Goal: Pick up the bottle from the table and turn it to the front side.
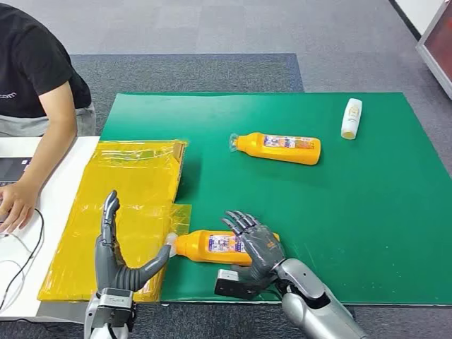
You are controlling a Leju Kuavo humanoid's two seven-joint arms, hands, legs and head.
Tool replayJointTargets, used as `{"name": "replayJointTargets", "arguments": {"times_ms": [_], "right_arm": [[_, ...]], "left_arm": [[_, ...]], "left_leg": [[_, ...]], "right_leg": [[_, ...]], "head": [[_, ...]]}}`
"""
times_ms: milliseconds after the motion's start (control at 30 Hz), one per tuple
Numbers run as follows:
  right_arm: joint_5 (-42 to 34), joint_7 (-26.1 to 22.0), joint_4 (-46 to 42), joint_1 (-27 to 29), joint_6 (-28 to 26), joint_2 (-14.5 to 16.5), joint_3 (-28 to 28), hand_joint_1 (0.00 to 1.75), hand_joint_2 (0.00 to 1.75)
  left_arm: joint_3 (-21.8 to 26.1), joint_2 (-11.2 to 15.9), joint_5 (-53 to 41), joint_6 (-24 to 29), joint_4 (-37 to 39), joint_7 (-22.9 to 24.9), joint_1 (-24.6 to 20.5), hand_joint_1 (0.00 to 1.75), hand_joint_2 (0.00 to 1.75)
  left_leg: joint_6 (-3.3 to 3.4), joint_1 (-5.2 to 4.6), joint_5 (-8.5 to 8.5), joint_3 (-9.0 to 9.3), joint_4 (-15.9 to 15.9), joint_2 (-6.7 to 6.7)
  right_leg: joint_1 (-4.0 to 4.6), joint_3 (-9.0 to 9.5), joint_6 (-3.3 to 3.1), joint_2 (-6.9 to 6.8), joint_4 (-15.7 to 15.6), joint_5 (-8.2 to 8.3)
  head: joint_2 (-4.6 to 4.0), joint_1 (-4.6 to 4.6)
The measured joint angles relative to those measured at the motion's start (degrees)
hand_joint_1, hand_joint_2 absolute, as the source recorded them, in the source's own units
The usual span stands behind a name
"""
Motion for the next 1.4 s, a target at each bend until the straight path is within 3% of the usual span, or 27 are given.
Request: {"name": "replayJointTargets", "arguments": {"times_ms": [233, 700, 733, 867, 1167, 1400], "right_arm": [[0.7, 5.64, 3.28, -4.26, 6.22, 0.93, 1.91, 0.0, 1.75], [2.11, 9.21, 10.21, -9.14, 8.46, 3.65, 4.31, 0.01, 1.75], [2.08, 9.11, 10.77, -9.61, 8.85, 3.76, 4.58, 0.07, 1.75], [2.07, 8.18, 13.55, -11.78, 10.17, 4.03, 5.93, 1.75, 1.75], [-1.3, 3.44, 20.09, -14.58, 8.09, 4.2, 7.58, 1.75, 1.75], [-21.36, -5.74, 17.48, -8.8, 3.77, 6.09, 0.03, 1.75, 1.75]], "left_arm": [[1.02, -0.47, -0.13, 0.61, 0.35, 0.14, 0.48, 0.0, 1.75], [2.33, -0.89, -1.65, 1.39, 0.46, 1.26, 1.76, 0.0, 1.75], [2.36, -0.87, -1.73, 1.4, 0.46, 1.32, 1.77, 0.0, 1.75], [2.4, -0.8, -2.17, 1.68, 0.46, 1.51, 1.75, 0.0, 1.75], [2.47, -0.76, -1.82, 2.04, 0.48, 0.84, 1.62, 0.0, 1.75], [2.47, -0.76, 4.33, 1.11, 0.26, -1.08, 1.85, 0.0, 1.75]], "left_leg": [[0.0, 0.0, 0.02, 0.05, 0.0, 0.01], [-0.01, 0.0, 0.09, 0.12, 0.0, 0.01], [-0.01, 0.0, 0.1, 0.14, 0.0, 0.01], [-0.02, 0.0, 0.1, 0.25, 0.0, 0.02], [0.03, 0.0, 0.12, 0.65, 0.0, 0.01], [-0.02, 0.01, -0.03, 1.02, 0.0, 0.03]], "right_leg": [[0.01, 0.02, -0.01, 0.01, 0.0, 0.01], [0.02, 0.07, -0.06, 0.01, 0.0, 0.14], [0.02, 0.08, -0.06, 0.02, 0.0, 0.14], [0.02, 0.16, -0.09, 0.02, 0.0, 0.18], [0.03, 0.56, -0.06, 0.02, -0.03, 0.2], [0.05, 0.93, -0.06, 0.05, -0.07, 0.13]], "head": [[0.0, 0.01], [0.0, 0.0], [0.0, -0.01], [0.0, -0.01], [0.0, 0.0], [0.0, -0.01]]}}
